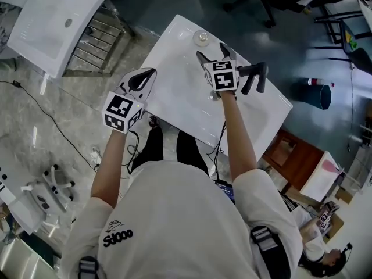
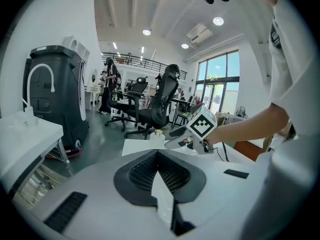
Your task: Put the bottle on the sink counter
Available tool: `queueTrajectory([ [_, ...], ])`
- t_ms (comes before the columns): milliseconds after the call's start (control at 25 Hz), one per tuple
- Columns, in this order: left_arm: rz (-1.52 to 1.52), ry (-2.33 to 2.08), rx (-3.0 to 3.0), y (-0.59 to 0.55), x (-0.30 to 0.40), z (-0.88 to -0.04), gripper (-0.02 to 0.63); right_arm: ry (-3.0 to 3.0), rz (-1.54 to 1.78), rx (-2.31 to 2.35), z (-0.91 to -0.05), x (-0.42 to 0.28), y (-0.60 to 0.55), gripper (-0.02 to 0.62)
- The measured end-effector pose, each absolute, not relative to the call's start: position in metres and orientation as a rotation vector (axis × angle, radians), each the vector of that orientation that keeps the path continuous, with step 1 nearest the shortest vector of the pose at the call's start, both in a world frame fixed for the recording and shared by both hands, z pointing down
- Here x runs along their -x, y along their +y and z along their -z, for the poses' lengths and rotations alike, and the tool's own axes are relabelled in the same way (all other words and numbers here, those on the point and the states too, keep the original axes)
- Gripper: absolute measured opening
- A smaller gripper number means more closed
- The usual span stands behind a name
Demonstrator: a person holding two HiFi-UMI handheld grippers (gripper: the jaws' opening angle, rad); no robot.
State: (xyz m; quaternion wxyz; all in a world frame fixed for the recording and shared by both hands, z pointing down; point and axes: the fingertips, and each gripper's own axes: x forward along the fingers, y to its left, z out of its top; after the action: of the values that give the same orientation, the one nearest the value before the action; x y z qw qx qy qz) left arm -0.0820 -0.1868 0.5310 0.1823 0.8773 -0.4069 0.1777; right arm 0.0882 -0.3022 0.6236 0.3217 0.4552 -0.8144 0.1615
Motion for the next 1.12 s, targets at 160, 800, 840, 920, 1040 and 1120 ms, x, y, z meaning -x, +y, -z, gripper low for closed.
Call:
queueTrajectory([
  [160, -0.498, -1.154, -2.482, -0.184, 0.079, -0.526, 0.006, -2.108, -0.452, -1.200, -0.611, -0.095, -0.280, 0.364],
  [800, -0.430, -1.196, -2.599, -0.206, 0.063, -0.467, 0.006, -2.281, -0.473, -1.373, -0.503, -0.116, -0.234, 0.179],
  [840, -0.429, -1.197, -2.611, -0.208, 0.062, -0.463, 0.006, -2.288, -0.468, -1.387, -0.495, -0.117, -0.232, 0.178],
  [920, -0.436, -1.207, -2.632, -0.213, 0.063, -0.454, 0.006, -2.298, -0.439, -1.407, -0.479, -0.120, -0.229, 0.173],
  [1040, -0.473, -1.241, -2.663, -0.222, 0.066, -0.440, 0.006, -2.319, -0.373, -1.450, -0.450, -0.125, -0.230, 0.129],
  [1120, -0.481, -1.255, -2.689, -0.229, 0.067, -0.427, 0.006, -2.337, -0.320, -1.491, -0.428, -0.129, -0.233, 0.097],
])
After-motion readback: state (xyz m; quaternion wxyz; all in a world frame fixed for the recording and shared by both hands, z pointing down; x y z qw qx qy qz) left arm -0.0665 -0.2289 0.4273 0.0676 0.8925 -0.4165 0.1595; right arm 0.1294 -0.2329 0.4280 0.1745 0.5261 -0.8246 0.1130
